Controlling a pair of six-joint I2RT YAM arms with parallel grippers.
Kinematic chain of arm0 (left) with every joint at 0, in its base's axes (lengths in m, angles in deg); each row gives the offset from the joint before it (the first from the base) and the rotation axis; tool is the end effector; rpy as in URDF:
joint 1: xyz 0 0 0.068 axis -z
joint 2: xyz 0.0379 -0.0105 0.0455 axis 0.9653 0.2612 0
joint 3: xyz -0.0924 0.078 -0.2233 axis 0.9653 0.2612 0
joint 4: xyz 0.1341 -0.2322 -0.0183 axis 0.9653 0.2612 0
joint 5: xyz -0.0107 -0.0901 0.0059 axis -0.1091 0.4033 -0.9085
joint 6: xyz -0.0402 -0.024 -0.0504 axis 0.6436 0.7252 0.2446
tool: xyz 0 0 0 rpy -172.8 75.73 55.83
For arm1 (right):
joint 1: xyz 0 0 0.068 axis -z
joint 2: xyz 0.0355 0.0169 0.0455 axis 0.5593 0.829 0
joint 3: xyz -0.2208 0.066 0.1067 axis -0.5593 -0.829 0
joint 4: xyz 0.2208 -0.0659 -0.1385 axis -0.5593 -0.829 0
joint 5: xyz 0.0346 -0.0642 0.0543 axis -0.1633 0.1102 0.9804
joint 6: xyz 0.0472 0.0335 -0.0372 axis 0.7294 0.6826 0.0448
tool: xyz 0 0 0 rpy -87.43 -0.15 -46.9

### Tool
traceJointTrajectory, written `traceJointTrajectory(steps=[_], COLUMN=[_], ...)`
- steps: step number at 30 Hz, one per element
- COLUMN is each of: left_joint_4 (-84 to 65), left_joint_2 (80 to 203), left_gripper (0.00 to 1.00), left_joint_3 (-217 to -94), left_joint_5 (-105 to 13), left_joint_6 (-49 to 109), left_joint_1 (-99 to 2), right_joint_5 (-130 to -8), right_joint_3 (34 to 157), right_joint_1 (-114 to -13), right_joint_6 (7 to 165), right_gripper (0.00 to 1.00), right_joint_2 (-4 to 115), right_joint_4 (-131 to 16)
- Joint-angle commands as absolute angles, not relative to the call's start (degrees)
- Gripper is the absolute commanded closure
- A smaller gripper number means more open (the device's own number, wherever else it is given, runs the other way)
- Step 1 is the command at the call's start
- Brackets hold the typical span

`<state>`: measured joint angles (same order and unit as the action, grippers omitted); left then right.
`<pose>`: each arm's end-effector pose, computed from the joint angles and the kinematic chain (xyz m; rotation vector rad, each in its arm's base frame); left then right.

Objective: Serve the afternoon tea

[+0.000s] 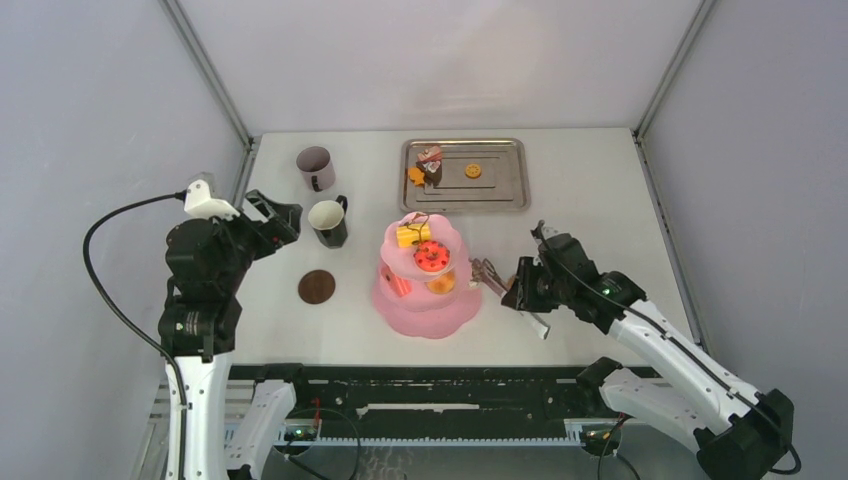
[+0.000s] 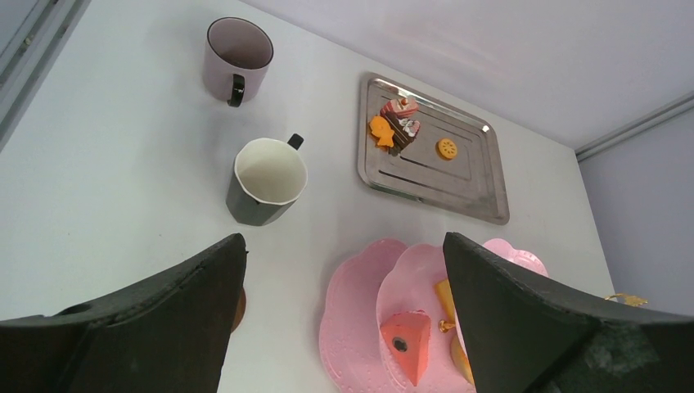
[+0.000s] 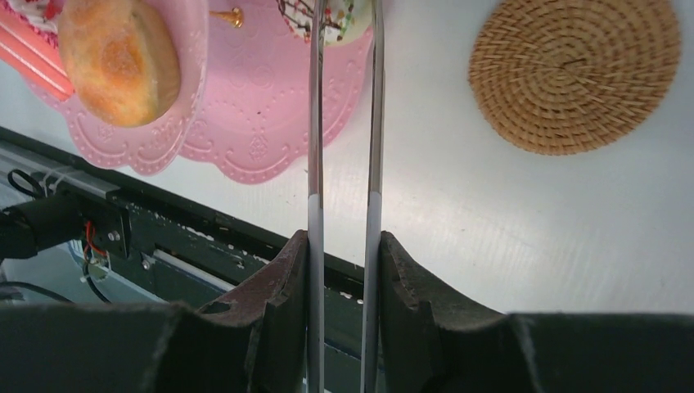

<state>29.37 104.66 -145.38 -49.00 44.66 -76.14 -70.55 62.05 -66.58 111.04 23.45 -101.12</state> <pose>0.1635 -0.0014 0.3916 -0.3664 1.7824 -0.3884 0.1652 0.1129 0.2272 -0.0634 2.5595 0.6011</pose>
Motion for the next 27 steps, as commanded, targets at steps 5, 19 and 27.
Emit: traceJointTrajectory(steps=[5, 19, 27], left_joint_4=[28.56, 27.01, 25.64], left_joint_2=[104.45, 107.09, 108.92], left_gripper=[0.06, 0.06, 0.05], left_joint_3=[-145.04, -144.91, -144.93], left_joint_5=[-48.90, -45.90, -45.43], left_joint_6=[44.86, 43.95, 43.89], left_joint_1=[-76.61, -76.60, -76.53], right_joint_5=[-74.01, -75.17, -72.79], right_joint_3=[62.58, 66.81, 69.68], right_joint_1=[-71.88, -72.17, -70.94], right_joint_6=[112.99, 112.01, 109.63], right_gripper=[1.00, 0.56, 0.53], right_joint_2=[27.43, 24.66, 27.32], right_joint_4=[-95.23, -98.53, -99.19])
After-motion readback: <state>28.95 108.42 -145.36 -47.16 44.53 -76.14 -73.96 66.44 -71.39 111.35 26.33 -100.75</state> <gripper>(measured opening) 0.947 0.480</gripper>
